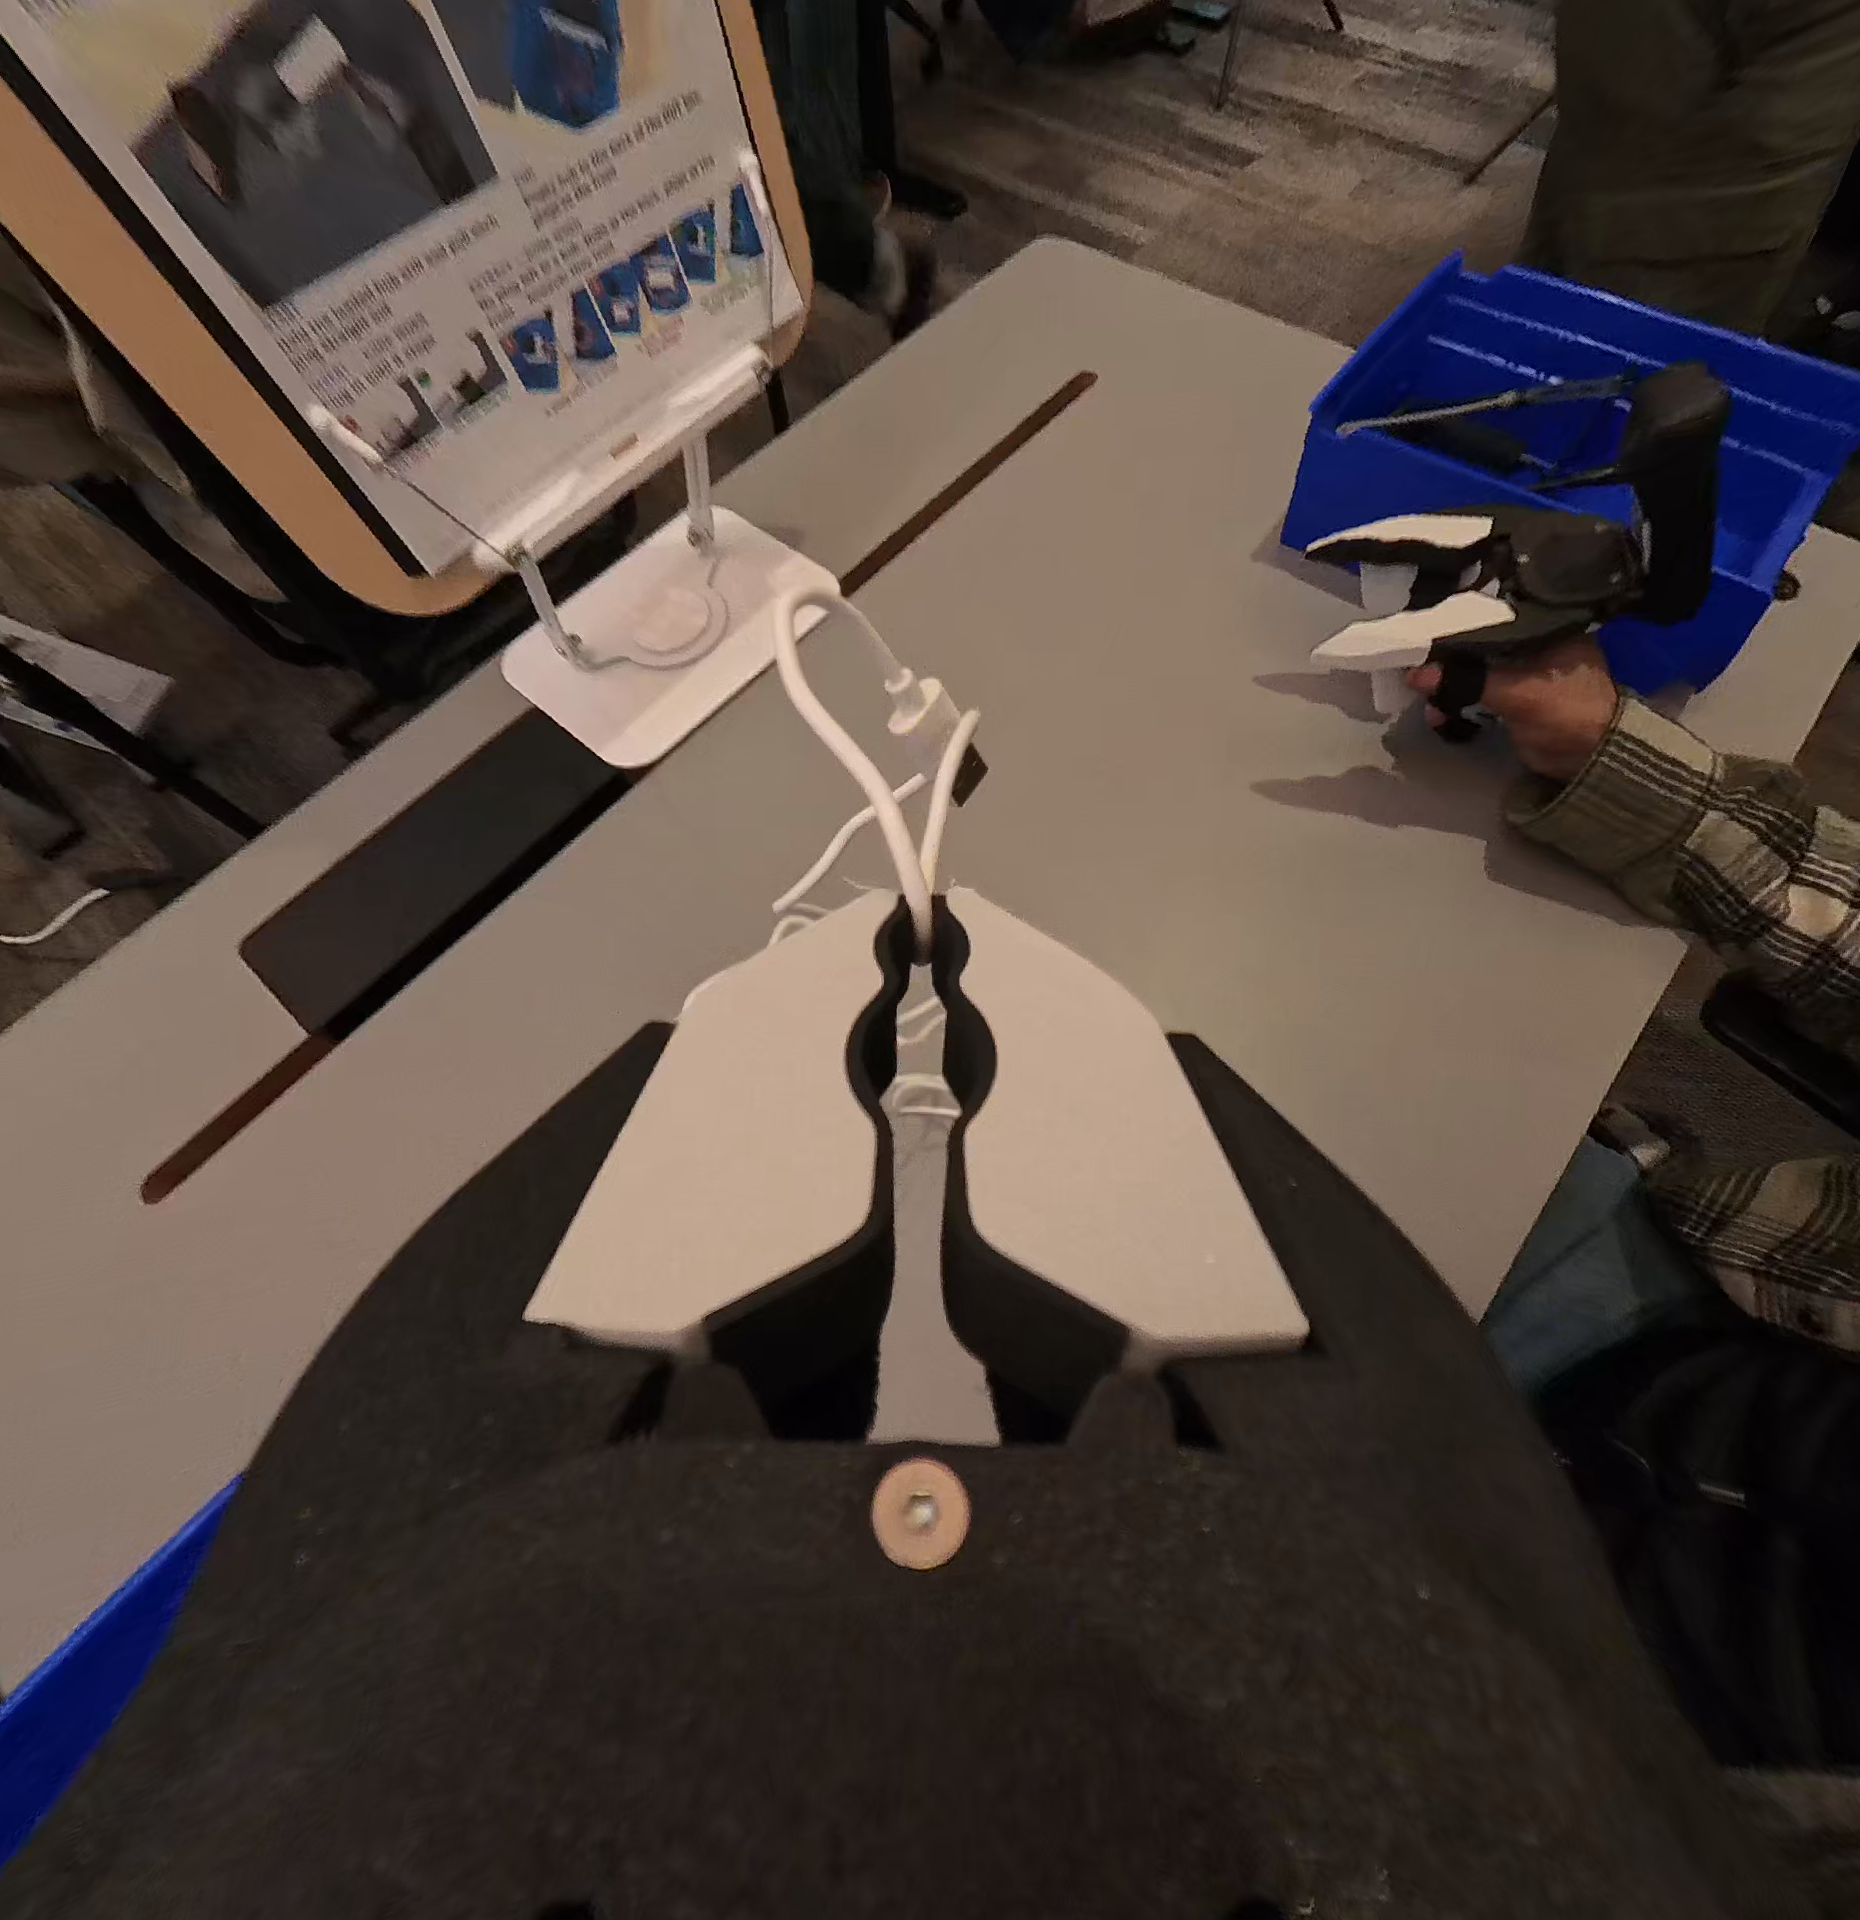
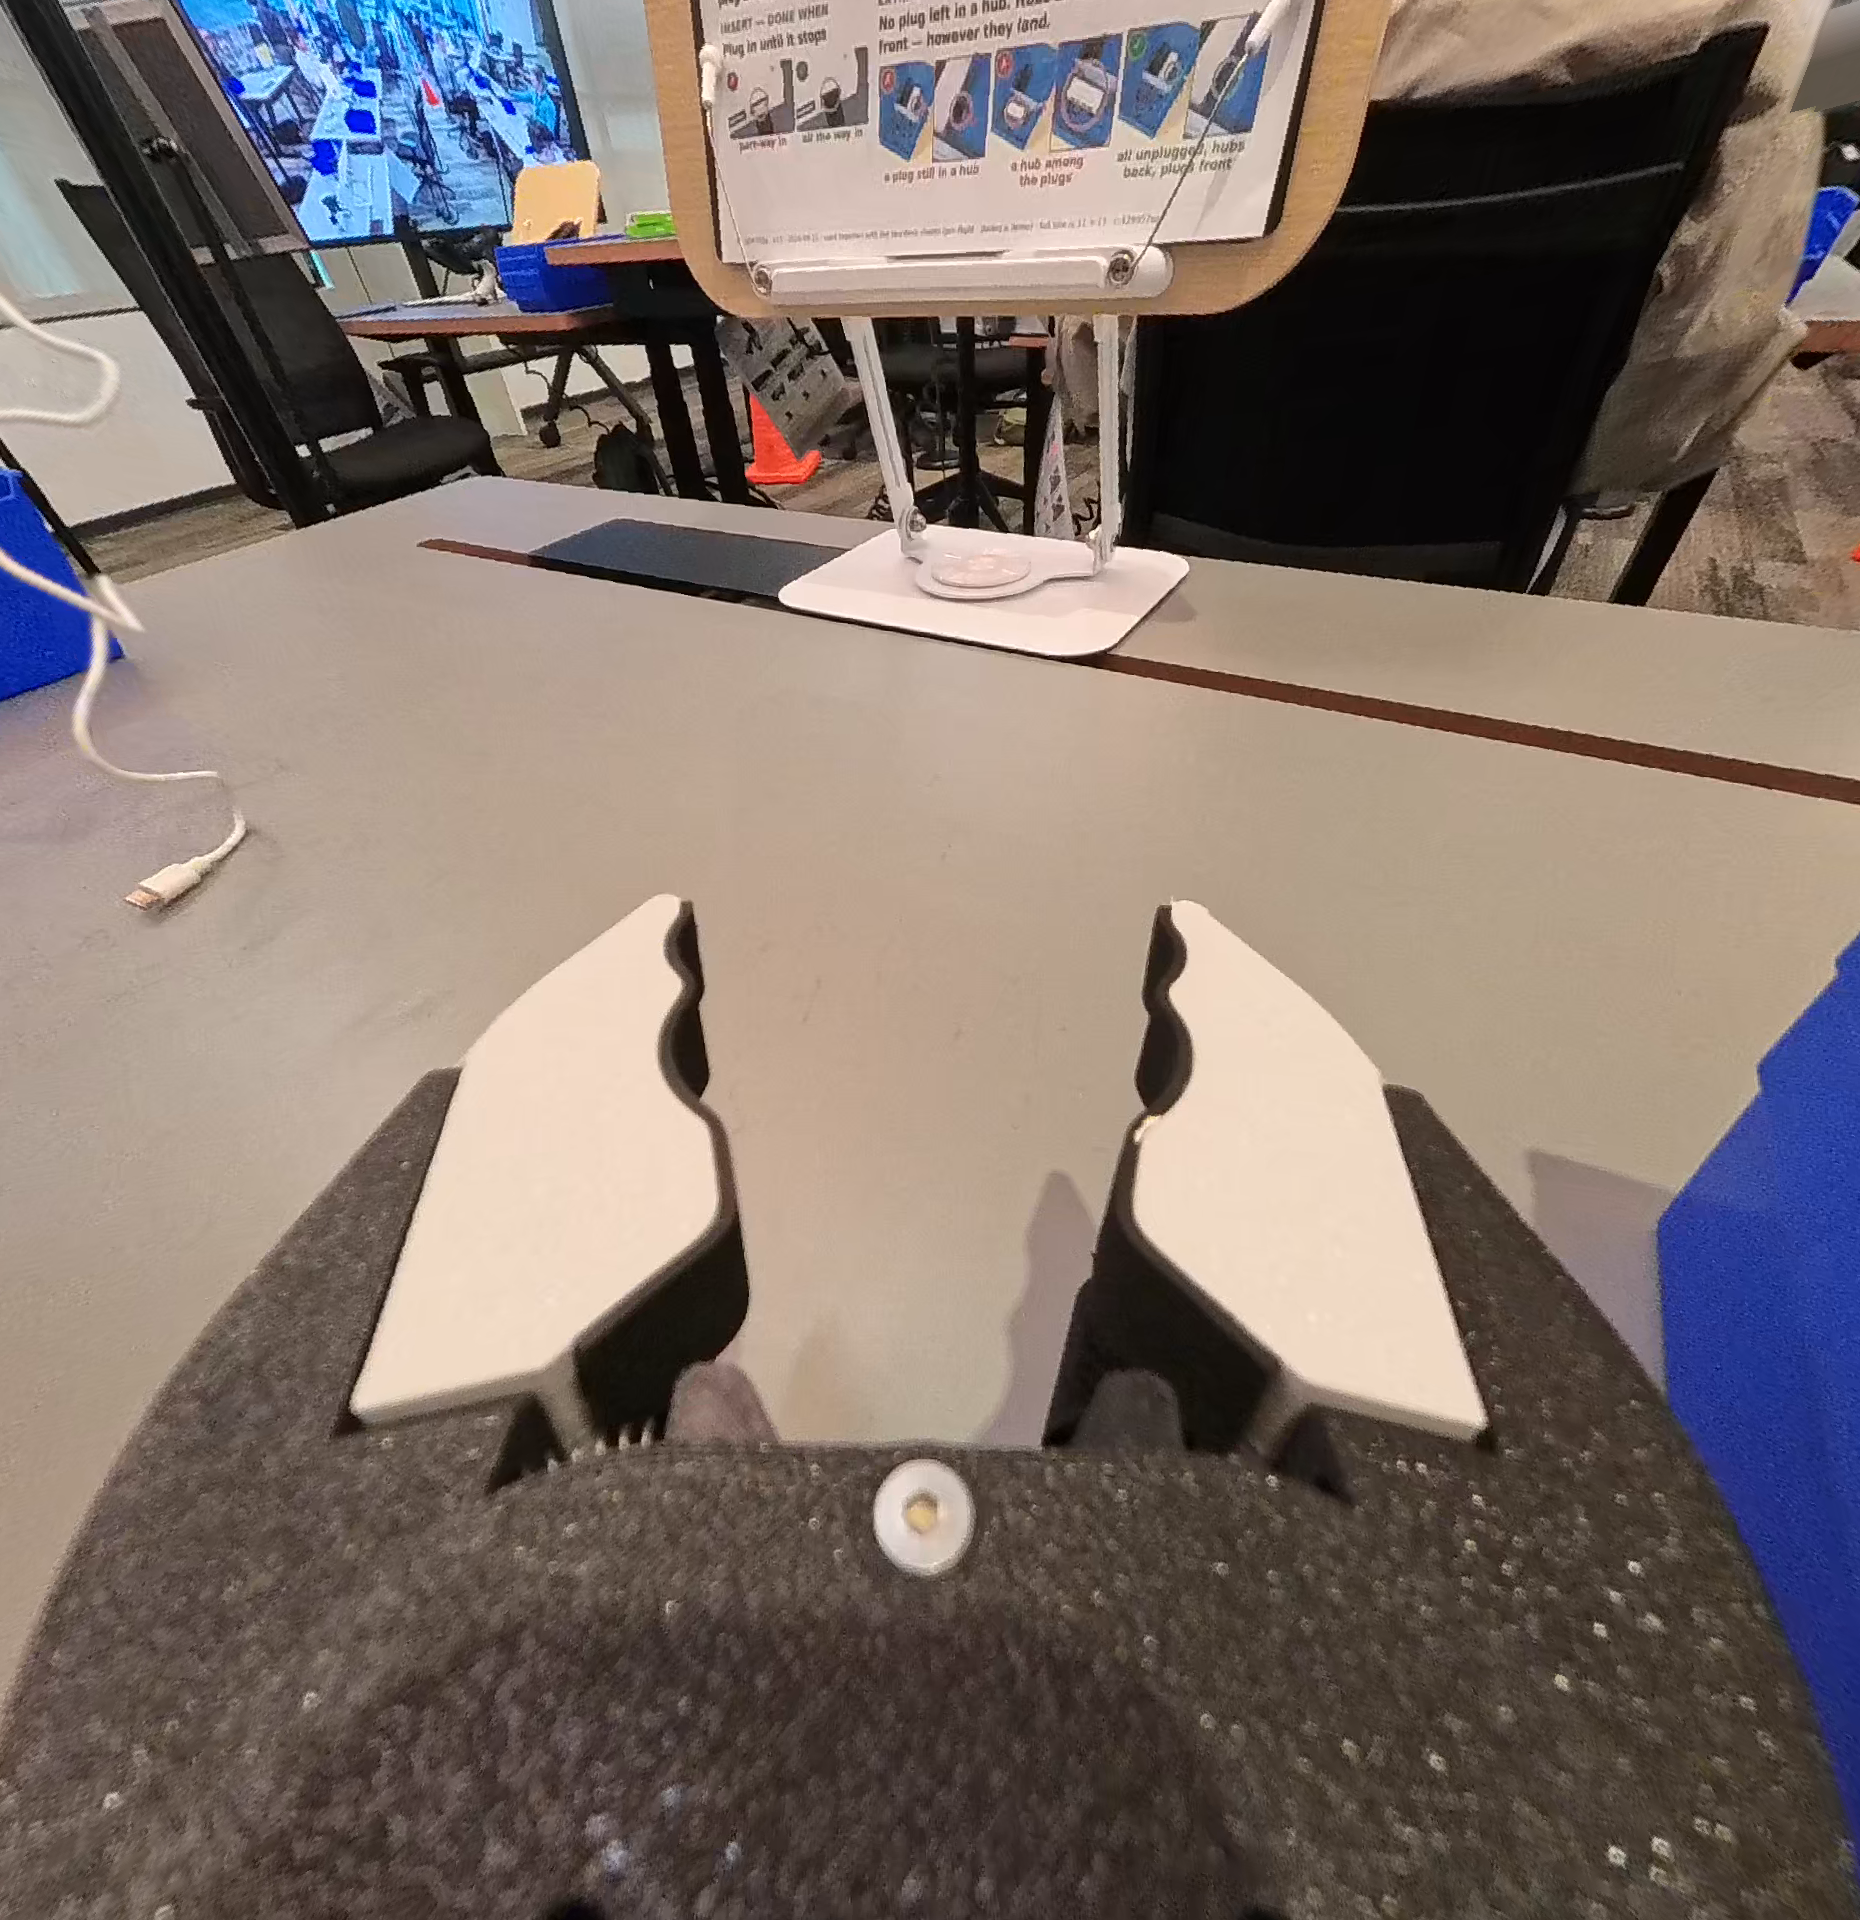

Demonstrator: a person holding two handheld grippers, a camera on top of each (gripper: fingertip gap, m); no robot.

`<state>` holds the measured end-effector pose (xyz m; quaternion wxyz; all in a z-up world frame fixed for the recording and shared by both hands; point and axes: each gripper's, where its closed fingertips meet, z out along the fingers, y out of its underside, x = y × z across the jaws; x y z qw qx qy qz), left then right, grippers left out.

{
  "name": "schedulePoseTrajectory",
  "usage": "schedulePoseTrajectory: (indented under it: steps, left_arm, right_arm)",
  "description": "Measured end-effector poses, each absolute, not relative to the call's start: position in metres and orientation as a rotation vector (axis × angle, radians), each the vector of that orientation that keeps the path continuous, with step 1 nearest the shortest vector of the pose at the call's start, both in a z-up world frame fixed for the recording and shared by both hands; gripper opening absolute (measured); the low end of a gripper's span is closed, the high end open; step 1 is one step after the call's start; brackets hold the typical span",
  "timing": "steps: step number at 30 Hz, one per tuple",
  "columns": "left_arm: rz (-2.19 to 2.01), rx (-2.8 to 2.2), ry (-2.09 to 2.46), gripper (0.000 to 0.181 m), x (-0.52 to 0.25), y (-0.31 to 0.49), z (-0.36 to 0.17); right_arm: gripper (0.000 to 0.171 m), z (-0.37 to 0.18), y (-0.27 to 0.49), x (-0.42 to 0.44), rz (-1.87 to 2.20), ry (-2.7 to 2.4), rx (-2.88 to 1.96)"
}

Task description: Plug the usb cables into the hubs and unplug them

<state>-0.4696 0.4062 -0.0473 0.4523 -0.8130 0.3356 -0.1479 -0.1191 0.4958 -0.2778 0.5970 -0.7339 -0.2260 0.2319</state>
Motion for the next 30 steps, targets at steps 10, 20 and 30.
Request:
schedulePoseTrajectory:
  steps: [10, 20, 30]
  left_arm:
    - [-0.42, -2.123, 0.843, 0.002, -0.476, 0.414, -0.119]
    - [-0.506, -2.211, 0.879, 0.002, -0.464, 0.417, -0.189]
    - [-0.56, -2.299, 0.895, 0.002, -0.455, 0.42, -0.254]
  right_arm:
    - [0.081, -0.28, 0.496, -0.12, 0.536, -0.53, -1.71]
    - [0.081, -0.281, 0.496, -0.121, 0.534, -0.535, -1.713]
    - [0.081, -0.281, 0.497, -0.12, 0.535, -0.533, -1.715]
